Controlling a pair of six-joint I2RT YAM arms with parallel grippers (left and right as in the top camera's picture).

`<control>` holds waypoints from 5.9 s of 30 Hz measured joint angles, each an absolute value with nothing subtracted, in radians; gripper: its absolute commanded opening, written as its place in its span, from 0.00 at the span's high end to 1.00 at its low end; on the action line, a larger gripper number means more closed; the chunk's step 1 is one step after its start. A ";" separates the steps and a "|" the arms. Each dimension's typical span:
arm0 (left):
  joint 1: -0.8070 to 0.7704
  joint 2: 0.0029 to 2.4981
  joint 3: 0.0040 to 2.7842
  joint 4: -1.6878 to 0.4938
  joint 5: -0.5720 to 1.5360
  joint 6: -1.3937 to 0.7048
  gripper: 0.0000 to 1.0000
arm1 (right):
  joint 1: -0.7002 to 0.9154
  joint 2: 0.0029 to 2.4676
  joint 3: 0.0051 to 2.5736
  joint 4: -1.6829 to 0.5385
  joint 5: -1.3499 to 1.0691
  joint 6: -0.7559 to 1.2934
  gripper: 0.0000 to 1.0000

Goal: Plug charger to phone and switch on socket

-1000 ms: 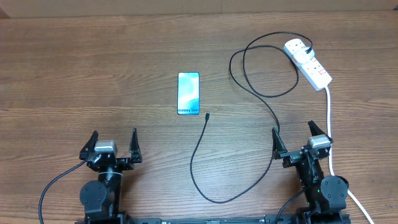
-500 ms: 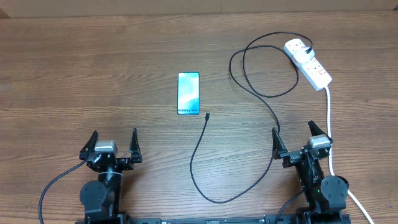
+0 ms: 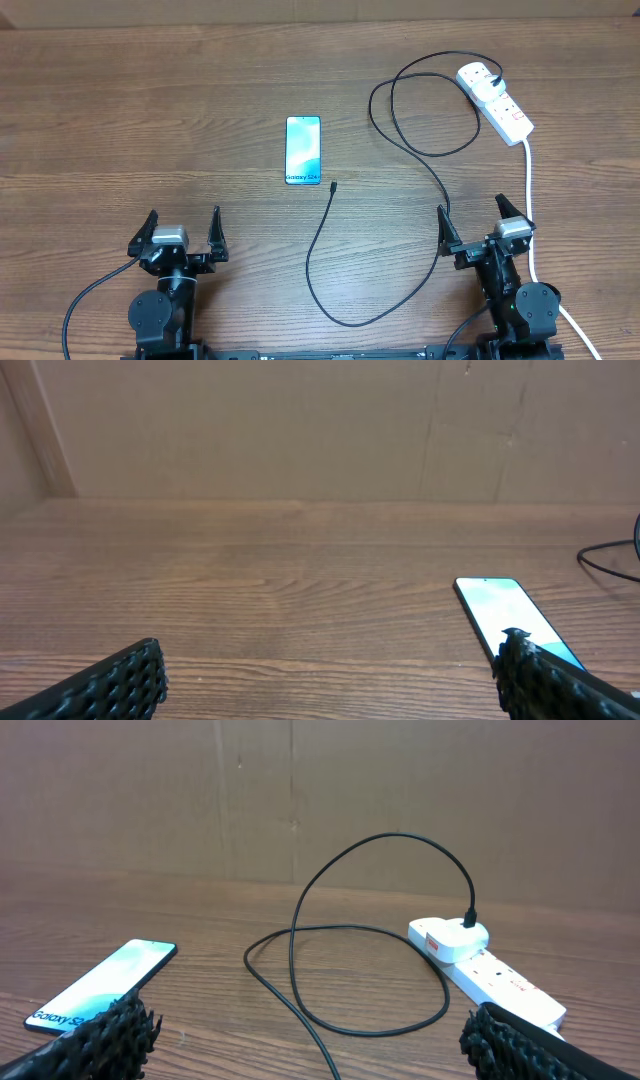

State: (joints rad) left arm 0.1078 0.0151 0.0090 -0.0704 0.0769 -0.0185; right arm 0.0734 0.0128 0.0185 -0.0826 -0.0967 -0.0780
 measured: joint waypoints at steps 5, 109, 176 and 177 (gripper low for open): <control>0.110 0.015 0.009 0.007 0.172 -0.084 0.00 | 0.073 0.013 0.019 -0.083 -0.096 -0.078 0.00; -0.472 1.695 1.970 -1.332 0.178 -0.263 0.00 | 0.073 0.013 0.019 -0.083 -0.097 -0.078 0.00; -0.424 2.213 1.979 -1.128 -0.027 -0.526 0.00 | 0.073 0.013 0.019 -0.082 -0.096 -0.078 0.00; -0.424 2.213 1.979 -1.126 -0.027 -0.526 0.00 | 0.073 0.013 0.019 -0.082 -0.096 -0.078 0.00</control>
State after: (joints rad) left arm -0.4236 2.2127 1.9793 -1.1263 -0.0269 -0.5259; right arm 0.0734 0.0128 0.0185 -0.0822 -0.0963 -0.0784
